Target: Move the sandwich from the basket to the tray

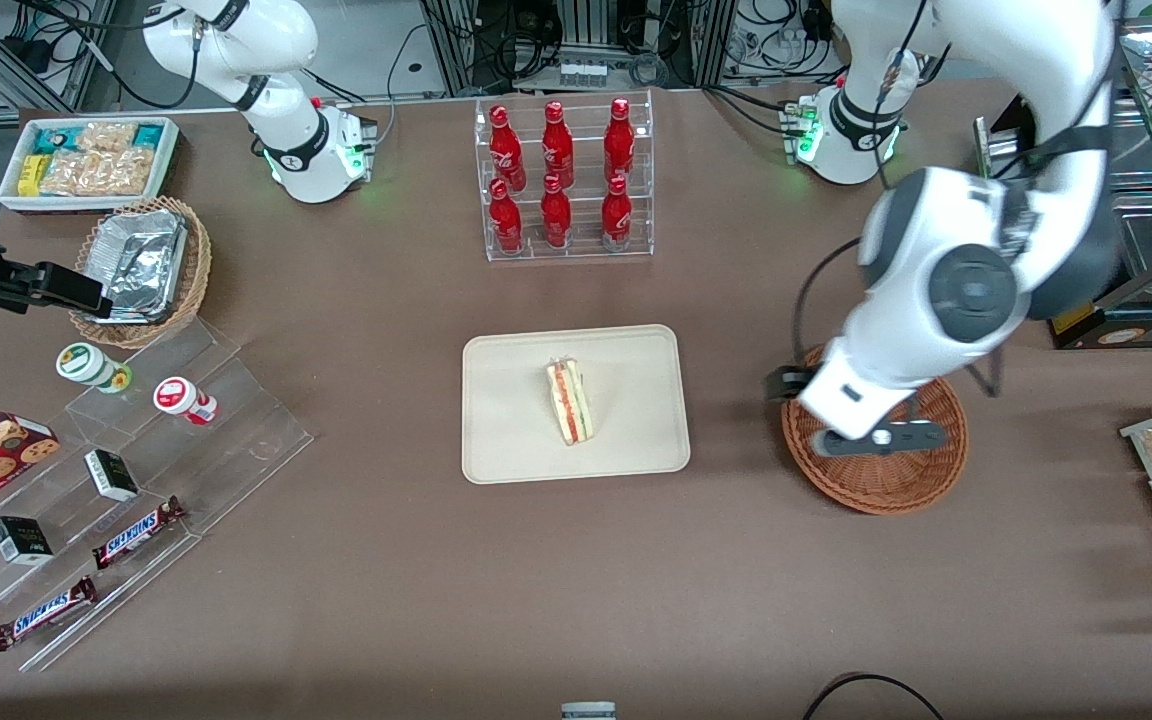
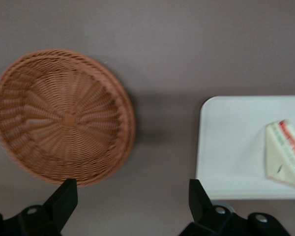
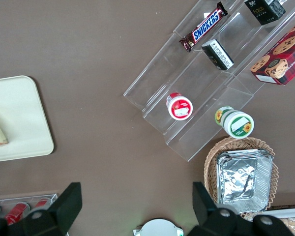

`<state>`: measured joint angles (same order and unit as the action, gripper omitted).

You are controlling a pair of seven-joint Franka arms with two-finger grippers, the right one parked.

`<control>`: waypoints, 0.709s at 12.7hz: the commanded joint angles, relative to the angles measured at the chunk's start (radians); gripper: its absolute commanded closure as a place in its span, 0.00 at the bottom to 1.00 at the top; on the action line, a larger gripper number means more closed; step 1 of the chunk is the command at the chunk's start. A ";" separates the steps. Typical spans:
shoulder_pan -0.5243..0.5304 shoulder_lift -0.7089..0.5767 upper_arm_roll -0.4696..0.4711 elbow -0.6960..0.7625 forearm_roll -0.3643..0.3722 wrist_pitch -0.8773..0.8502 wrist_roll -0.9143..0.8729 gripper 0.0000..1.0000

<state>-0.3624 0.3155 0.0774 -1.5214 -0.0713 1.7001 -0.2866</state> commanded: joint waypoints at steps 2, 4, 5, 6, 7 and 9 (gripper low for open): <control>0.103 -0.157 -0.011 -0.063 0.010 -0.134 0.171 0.00; 0.118 -0.206 -0.008 -0.065 0.034 -0.180 0.181 0.00; 0.119 -0.231 -0.010 -0.071 0.068 -0.203 0.181 0.00; 0.135 -0.263 -0.014 -0.092 0.077 -0.209 0.181 0.00; 0.179 -0.300 -0.036 -0.121 0.077 -0.211 0.182 0.00; 0.320 -0.341 -0.169 -0.143 0.079 -0.237 0.194 0.00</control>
<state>-0.1665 0.0470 0.0196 -1.5983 -0.0059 1.4774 -0.1145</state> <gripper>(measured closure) 0.000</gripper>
